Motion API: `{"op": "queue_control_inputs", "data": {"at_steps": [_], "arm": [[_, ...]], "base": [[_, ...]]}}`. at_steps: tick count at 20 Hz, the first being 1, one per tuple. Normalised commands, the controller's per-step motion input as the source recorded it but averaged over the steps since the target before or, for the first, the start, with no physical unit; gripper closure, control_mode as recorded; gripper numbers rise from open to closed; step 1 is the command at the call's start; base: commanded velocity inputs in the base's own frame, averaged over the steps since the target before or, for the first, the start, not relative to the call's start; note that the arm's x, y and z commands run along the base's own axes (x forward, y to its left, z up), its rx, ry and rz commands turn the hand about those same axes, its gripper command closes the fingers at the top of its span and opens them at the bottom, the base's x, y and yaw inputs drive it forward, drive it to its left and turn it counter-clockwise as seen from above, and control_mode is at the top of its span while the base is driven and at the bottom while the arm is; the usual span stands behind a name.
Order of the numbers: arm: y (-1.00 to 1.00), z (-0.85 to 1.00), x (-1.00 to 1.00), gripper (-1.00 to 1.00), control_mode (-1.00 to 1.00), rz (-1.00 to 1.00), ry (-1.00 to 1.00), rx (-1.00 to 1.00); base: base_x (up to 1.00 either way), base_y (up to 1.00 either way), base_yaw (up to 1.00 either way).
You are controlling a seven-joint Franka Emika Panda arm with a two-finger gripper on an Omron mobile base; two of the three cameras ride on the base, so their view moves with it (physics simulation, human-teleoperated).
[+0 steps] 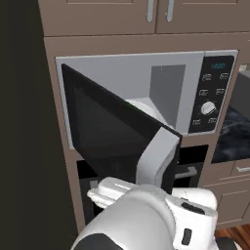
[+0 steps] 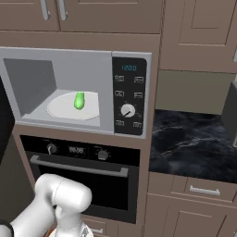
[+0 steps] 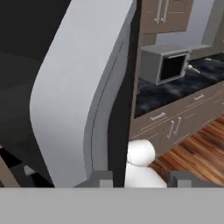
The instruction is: Close the microwave door.
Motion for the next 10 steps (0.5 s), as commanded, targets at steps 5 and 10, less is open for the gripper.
{"op": "queue_control_inputs", "data": {"at_steps": [5, 10], "arm": [[0.00, 0.00, 1.00, -1.00, -1.00, -0.04, 0.06, 0.00], [-0.08, 0.00, 1.00, -1.00, -1.00, 0.00, 0.00, 0.02]], "base": [[0.00, 0.00, 0.00], [0.00, 0.00, 0.00]]}}
